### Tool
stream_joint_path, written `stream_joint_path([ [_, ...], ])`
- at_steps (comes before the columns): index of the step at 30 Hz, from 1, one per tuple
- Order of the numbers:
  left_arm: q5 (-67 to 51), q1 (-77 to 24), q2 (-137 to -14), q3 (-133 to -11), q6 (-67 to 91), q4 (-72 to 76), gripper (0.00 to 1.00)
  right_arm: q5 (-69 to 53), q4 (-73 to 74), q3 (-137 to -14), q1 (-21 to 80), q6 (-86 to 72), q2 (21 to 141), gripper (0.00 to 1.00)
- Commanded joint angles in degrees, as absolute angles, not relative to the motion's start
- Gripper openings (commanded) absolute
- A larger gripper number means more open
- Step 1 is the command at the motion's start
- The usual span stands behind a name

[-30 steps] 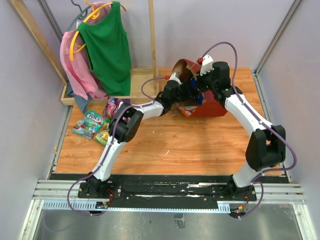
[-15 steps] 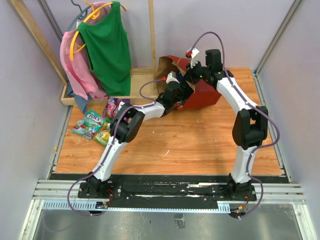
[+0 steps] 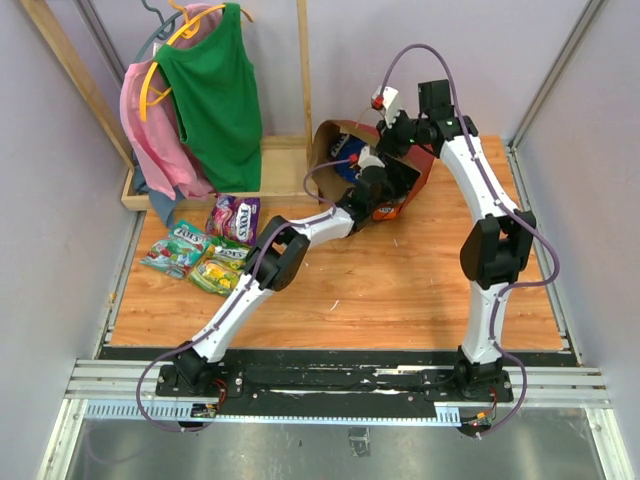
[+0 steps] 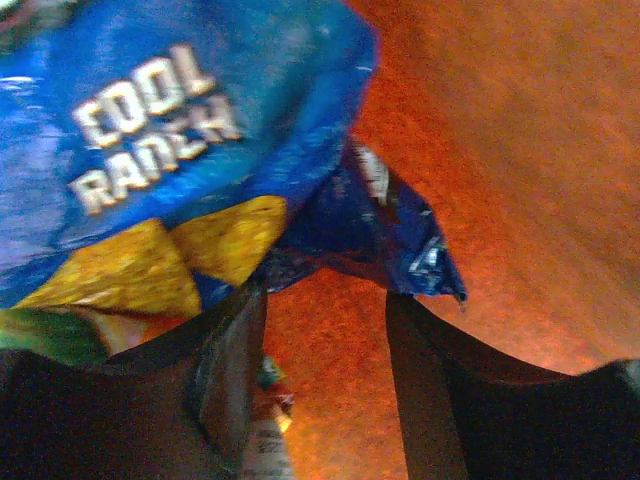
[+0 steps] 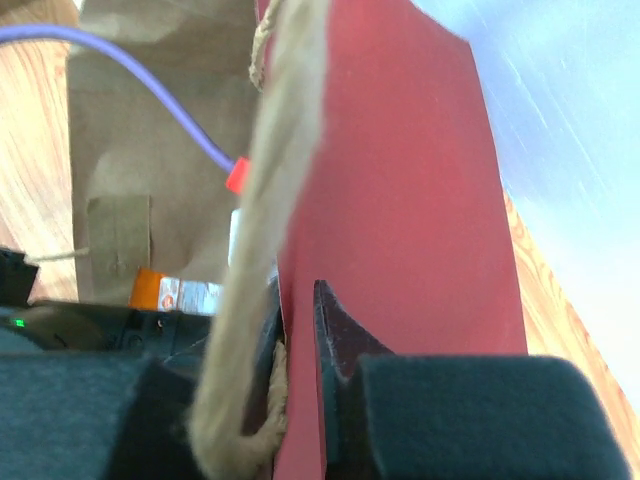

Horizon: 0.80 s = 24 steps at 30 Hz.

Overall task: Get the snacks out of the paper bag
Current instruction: Adjust the paper bag at the center of the board.

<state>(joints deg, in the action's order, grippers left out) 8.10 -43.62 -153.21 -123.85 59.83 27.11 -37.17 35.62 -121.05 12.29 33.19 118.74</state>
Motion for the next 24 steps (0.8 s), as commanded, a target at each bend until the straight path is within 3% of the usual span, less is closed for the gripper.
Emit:
stream_joint_path([
  [1,8.32,-42.39,-148.67,-114.78,58.63,29.74,0.57,-28.28,32.85,-115.82,11.81,33.83,114.57,0.34],
  [3,7.77,-41.39,-145.36,-109.42,58.40,30.51,0.58,-24.63,26.30,-111.25,11.86,30.35,112.38,0.63],
  [8,10.01,-39.20,-138.03,-95.82,56.05,34.89,0.60,-22.75,15.79,-103.01,11.80,24.75,107.49,0.85],
  [18,13.88,-41.51,-135.35,-95.48,37.71,30.82,0.63,-21.97,6.51,-93.96,11.86,18.02,101.95,0.99],
  [24,22.25,-43.62,-129.46,-89.82,28.78,26.00,0.69,-22.38,5.93,-92.52,11.82,16.86,100.05,0.98],
])
